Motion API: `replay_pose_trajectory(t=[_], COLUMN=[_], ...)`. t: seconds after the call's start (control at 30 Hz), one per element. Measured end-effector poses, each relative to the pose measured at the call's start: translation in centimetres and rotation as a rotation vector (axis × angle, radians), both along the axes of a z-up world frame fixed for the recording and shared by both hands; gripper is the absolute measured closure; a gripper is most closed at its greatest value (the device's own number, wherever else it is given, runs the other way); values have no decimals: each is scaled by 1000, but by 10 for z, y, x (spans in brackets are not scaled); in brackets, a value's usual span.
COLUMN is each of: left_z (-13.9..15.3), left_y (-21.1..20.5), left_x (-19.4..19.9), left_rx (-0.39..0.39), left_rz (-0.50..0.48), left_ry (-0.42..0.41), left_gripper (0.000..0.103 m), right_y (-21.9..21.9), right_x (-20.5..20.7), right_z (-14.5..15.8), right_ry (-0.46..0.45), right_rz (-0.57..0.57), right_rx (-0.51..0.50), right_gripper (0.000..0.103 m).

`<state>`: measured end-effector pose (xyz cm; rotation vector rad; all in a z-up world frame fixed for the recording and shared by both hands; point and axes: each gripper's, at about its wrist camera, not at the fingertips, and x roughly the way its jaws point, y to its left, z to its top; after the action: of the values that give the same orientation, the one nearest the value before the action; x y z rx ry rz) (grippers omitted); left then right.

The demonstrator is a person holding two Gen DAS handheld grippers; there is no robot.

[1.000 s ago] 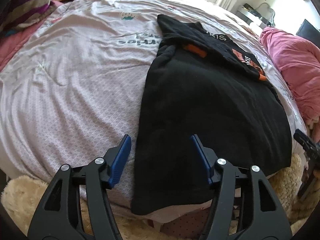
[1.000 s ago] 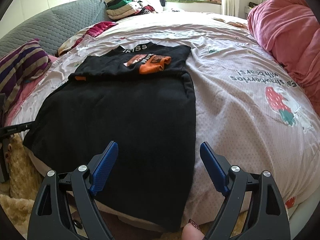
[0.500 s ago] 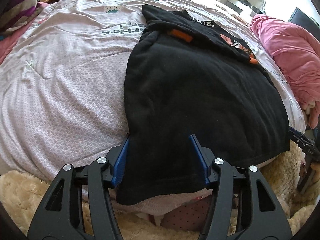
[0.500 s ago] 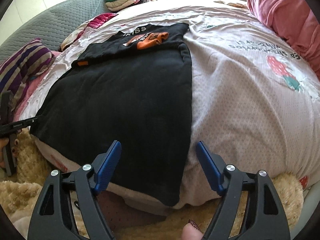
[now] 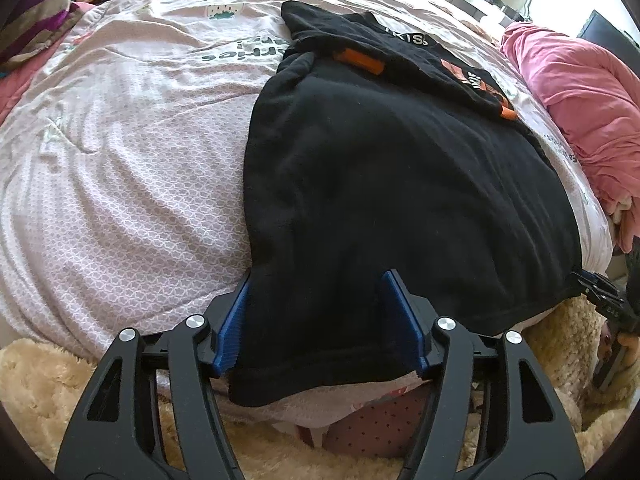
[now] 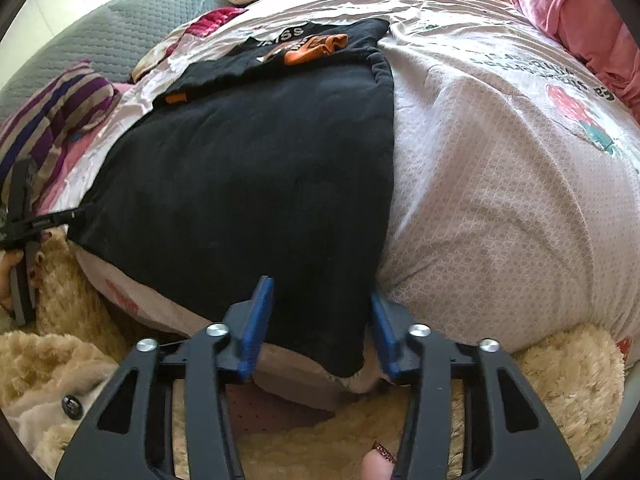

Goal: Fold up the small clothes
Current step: 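Lower both tools onto the hem edge and close them on it, then lift the hem with both tools and fold it toward the collar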

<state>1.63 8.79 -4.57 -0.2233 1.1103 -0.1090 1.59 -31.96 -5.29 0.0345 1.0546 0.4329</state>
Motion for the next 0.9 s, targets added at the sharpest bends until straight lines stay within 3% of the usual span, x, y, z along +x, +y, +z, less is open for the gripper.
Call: replay_pose_trajectory(t=[0.1, 0.33, 0.47, 0.57, 0.9], left_z=[-1, -1, 2, 4, 32], left_y=[0, 6, 16, 22, 26], left_x=[0, 0, -3, -4, -7], left_rx=[-1, -34, -46, -84, -123], left_rz=[-2, 9, 51, 64, 68], left_ry=[2, 5, -2, -8, -102], left_gripper=[45, 46, 76, 89, 97], right_y=[-1, -9, -16, -21, -22], right_x=[-2, -2, 5, 12, 28], right_z=[6, 43, 64, 75, 86], right_ry=[-14, -112, -170, -204, -252], right_rz=[15, 36, 23, 8, -36], right_rx=[10, 118, 168, 189, 204], right_gripper=[94, 96, 96, 96, 96])
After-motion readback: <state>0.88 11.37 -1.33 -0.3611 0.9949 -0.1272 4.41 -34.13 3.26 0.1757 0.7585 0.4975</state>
